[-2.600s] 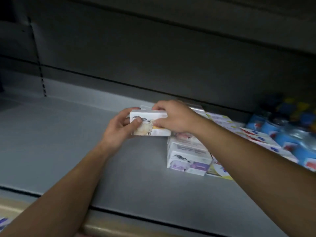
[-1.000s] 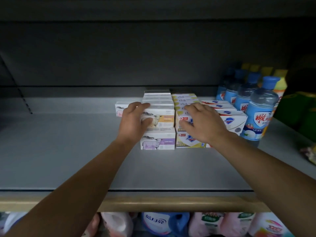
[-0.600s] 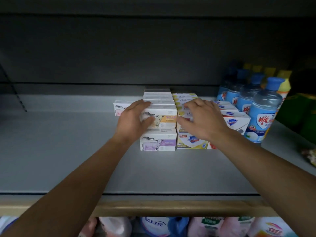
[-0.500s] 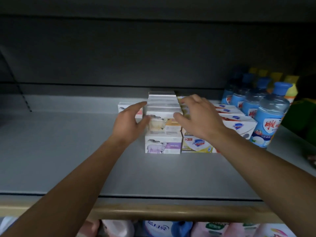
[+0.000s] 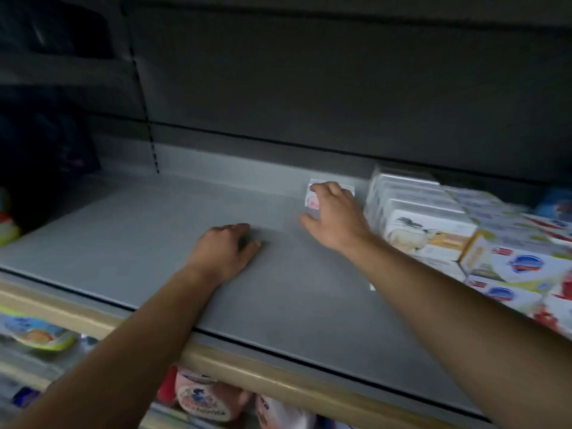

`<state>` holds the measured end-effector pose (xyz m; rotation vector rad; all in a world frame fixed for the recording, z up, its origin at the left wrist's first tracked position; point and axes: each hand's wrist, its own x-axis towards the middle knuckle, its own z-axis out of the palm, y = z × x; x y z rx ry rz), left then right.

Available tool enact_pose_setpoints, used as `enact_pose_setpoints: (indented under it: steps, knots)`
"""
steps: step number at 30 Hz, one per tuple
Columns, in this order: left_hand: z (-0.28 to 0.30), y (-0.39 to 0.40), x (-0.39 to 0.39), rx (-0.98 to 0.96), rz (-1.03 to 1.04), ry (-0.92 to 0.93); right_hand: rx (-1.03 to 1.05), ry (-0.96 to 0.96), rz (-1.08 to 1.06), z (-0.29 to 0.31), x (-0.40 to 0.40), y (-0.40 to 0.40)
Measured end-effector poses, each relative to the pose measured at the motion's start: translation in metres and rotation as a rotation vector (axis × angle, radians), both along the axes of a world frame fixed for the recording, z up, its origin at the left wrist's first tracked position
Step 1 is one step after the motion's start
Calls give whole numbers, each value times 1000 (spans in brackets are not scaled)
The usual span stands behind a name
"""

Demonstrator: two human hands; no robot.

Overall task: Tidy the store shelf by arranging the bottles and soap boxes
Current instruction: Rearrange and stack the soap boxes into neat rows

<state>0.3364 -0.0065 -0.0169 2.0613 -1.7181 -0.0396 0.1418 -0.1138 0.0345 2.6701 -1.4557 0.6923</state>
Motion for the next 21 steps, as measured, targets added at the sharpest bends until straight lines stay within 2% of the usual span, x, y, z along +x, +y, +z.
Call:
enact_pose_setpoints:
  steps: [7,10,12,14,17,21]
  knots:
    - [-17,-15,7,-32,-7,-82,41,82,-256,-15,40,-82]
    - [-20,-18,9,-28,-12,-71,89,131,-372,-23,56,-100]
    - [-19,-20,9,-17,-15,-35,40,188,-438,-26,61,-106]
    - [-18,-20,9,-15,-22,2,15,233,-445,-24,59,-111]
    - [-18,-18,9,-4,-24,16,75,190,-422,-22,53,-114]
    - [-16,-17,8,8,-11,65,-58,248,-303,-16,43,-97]
